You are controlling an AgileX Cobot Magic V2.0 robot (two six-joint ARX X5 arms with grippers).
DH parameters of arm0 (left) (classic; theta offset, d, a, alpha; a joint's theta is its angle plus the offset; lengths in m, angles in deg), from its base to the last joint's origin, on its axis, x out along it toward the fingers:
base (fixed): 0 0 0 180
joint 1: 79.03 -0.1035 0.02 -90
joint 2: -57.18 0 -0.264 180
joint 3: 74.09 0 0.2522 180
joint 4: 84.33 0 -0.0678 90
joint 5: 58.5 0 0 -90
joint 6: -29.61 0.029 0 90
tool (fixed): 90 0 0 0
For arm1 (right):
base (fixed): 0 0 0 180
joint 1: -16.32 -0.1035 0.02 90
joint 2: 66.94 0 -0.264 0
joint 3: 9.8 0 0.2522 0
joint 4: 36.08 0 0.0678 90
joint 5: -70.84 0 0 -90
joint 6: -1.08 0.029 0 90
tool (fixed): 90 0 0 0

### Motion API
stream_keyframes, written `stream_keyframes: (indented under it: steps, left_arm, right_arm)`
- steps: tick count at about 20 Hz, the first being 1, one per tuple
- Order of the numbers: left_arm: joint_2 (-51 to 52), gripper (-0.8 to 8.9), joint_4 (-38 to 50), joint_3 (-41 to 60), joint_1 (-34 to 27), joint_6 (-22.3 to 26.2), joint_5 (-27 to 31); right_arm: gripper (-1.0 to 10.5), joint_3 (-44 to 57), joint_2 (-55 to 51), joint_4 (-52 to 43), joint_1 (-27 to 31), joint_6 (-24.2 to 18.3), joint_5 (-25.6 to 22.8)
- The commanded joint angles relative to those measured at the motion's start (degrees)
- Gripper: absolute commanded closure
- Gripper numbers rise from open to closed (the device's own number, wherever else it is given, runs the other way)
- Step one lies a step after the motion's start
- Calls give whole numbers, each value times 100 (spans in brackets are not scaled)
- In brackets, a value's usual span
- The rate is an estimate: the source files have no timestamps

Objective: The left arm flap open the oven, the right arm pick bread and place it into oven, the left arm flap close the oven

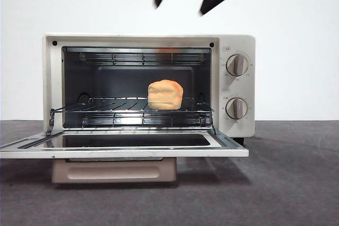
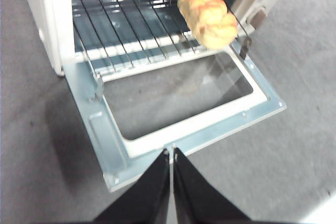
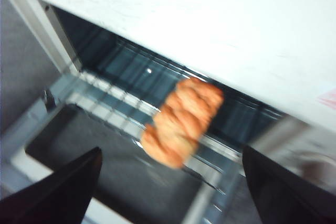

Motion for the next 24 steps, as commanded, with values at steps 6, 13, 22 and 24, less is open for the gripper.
stream_keyframes:
  steps: [6, 13, 22, 24]
  left_arm:
    - [-927, 798, 968, -35, -11, -372, -46]
    - [-1504, 799, 1937, 461, -767, -728, -640]
    - [-2411, 798, 2671, 1200, -1639, -640, -798]
    - [-2796, 798, 2804, 1226, -1655, -503, -789]
  right_arm:
    - [524, -109, -1255, 1364, 160, -643, 1027]
    - [524, 339, -2391, 1705, 173, -723, 1161]
    - [524, 2094, -3438, 1266, 173, -420, 1327]
    - [524, 2216, -3445, 1266, 170, -378, 1327]
